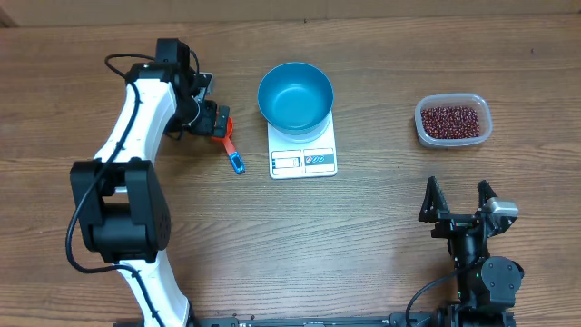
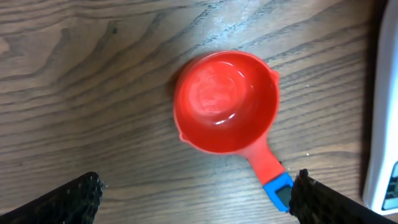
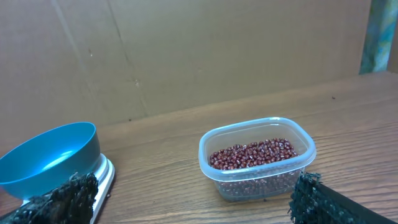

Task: Scoop item into bowl and weigh 150g on scale
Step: 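Lower the left gripper and close it on the red scoop's rim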

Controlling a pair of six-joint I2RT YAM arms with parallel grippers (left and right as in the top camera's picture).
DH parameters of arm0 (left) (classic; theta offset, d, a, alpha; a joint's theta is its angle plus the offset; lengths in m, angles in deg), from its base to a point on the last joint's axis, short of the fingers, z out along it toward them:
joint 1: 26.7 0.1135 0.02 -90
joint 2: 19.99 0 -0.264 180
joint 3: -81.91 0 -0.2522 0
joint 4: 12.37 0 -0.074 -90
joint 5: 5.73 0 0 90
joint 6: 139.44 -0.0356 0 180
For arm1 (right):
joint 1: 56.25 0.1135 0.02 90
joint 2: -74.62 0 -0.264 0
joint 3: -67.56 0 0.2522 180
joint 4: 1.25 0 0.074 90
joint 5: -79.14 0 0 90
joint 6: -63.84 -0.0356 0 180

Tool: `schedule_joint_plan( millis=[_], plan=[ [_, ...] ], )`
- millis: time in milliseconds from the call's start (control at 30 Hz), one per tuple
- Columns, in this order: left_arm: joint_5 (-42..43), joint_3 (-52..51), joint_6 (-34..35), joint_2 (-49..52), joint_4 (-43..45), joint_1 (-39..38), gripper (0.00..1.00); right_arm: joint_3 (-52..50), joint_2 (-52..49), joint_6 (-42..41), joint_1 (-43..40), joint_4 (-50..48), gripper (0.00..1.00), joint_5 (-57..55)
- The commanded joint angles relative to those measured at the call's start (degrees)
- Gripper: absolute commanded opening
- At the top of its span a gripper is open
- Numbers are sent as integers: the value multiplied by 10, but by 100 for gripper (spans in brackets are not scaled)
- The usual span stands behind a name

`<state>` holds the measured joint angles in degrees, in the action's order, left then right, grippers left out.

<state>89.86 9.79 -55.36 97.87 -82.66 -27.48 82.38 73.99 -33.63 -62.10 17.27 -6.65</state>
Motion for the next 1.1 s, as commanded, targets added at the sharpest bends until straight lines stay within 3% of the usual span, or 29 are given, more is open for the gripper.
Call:
schedule_joint_plan(
  millis=[0,1067],
  plan=[
    [3,13,17,16,3,0,99,-6,5,-2,4,-1,100,-5],
    [-2,12,24,47,53,16,100,-6,5,-2,4,-1,100,-5]
  ],
)
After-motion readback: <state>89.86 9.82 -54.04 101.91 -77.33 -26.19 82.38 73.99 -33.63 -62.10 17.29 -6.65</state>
